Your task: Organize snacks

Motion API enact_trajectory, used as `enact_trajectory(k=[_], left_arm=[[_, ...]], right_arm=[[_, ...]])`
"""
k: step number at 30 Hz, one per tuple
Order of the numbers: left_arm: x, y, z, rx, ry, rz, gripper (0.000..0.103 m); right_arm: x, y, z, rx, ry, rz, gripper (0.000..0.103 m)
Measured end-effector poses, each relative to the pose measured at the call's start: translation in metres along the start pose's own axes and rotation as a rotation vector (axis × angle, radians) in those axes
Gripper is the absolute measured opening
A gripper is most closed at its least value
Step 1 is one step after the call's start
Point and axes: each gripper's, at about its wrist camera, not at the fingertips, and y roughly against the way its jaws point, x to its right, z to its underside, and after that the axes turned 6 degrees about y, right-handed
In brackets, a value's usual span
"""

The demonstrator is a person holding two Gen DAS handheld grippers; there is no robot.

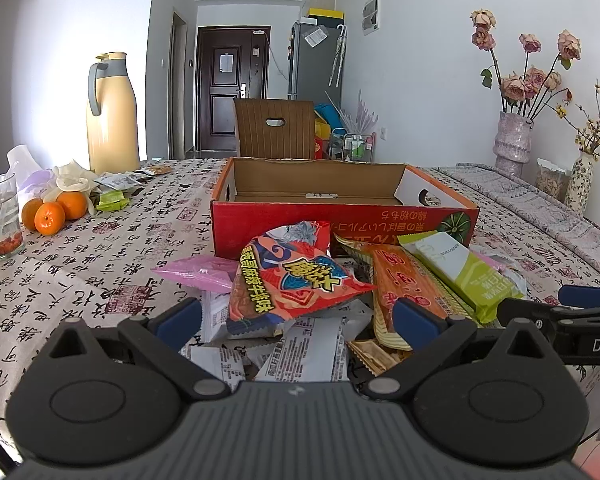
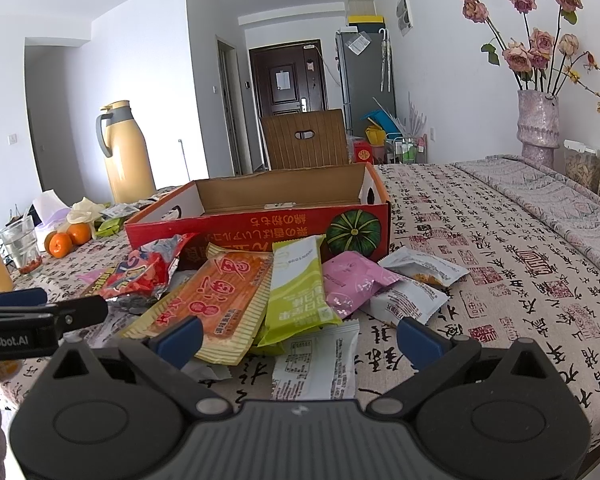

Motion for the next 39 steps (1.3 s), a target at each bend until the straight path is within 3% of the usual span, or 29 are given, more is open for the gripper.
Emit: enact_trajectory(k=[10,24,31,33,39], left_arm=[[-0.001,-0.005,-0.005,0.008,0.013,0.004,0.103],[-0.015,-0.019,-0.013,0.004,0.034,-0.021,0.103],[-0.023,-0.026,-0.014,-0.008,0.047,-0.033,0.103],[-0.025,-0.028,-0.015,-0.011,0.050,-0.033,0.103],[-0.028,-0.033,-0.016,-0.020,0.054,-0.035,0.103]], right_arm=[[0.001,-0.006,-0.005,0.019,0.011,0.018,0.100],[-0.008,-0.055,-0.033,-0.045,0.109,0.017,0.060],[-0.019,-0.082,-0.040,-0.112,0.207,0.022,0.051],[-0.022,-0.087,-0.040,-0.132,0.234,0.029,0.043],[-0.020,-0.090,-0.038,-0.147,0.249,0.011,0.039]])
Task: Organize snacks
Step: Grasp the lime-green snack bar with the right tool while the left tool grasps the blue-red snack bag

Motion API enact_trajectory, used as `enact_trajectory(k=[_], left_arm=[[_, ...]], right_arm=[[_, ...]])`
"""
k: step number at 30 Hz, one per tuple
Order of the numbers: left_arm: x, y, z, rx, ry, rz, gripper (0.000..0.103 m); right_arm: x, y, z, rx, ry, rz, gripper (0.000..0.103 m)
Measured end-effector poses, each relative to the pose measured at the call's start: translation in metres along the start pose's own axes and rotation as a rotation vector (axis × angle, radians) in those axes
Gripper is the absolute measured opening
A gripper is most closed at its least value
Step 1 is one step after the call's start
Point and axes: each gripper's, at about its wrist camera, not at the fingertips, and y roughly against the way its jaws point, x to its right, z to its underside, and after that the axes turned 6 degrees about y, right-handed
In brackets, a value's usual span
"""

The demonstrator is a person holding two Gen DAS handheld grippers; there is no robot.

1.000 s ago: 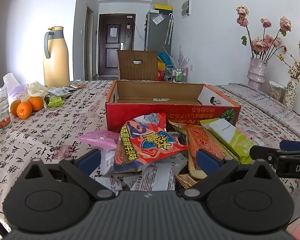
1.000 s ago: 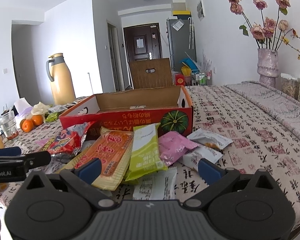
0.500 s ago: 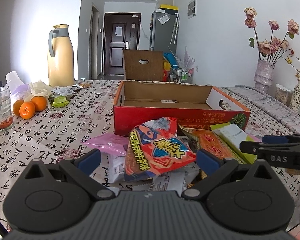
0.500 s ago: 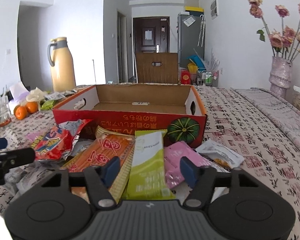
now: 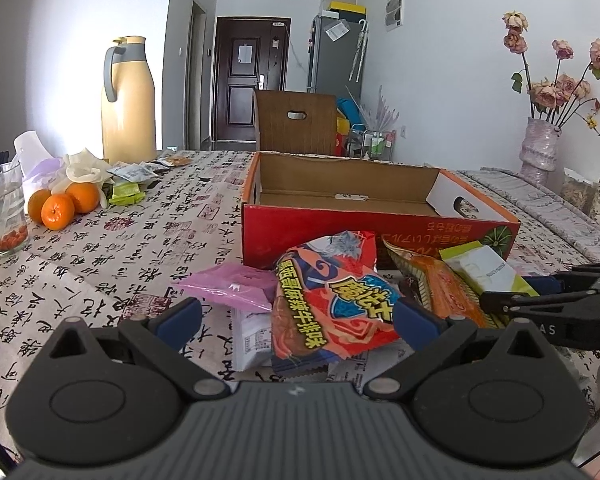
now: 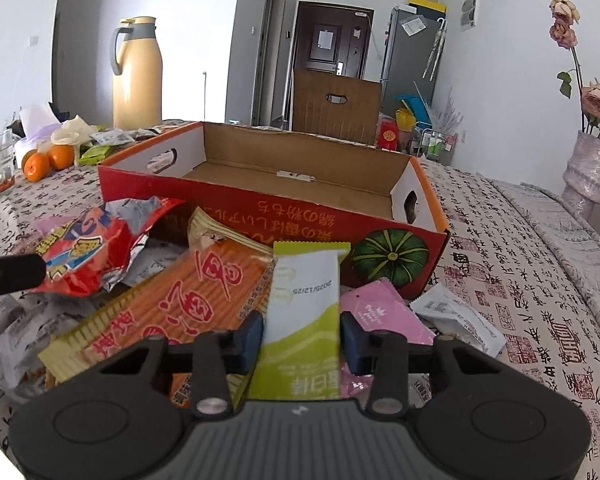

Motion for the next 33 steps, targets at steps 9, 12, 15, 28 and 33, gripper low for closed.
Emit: enact_trajectory(k=[9,12,15,28,33], left_arm=[[0.004,-0.002,-0.006,-0.015,-0.007,0.009,0.103],[0.008,-0.006,-0.012,-0.036,-0.001,0.017,0.103],[0.014,-0.013,-0.021,-0.059,-0.010,0.014,0.103],[0.042,-0.065,-0.033,-0.231,-0.084,-0.101,0.103],[0.041,-0.071,-0.029,-0.261,-0.070,-0.118,0.098]], right_arm=[[0.011,0.016,-0.001,0.069,-0.070,-0.013,0.037],[0.017,0.024,0.000,0.098,-0.111,-0.016,0.037],[0.024,0.029,0.002,0.123,-0.160,-0.016,0.037],[0.046,0.032,0.022,0.141,-0.278,-0.018,0.037],[0.049,0.033,0.026,0.141,-0.294,-0.026,0.037]])
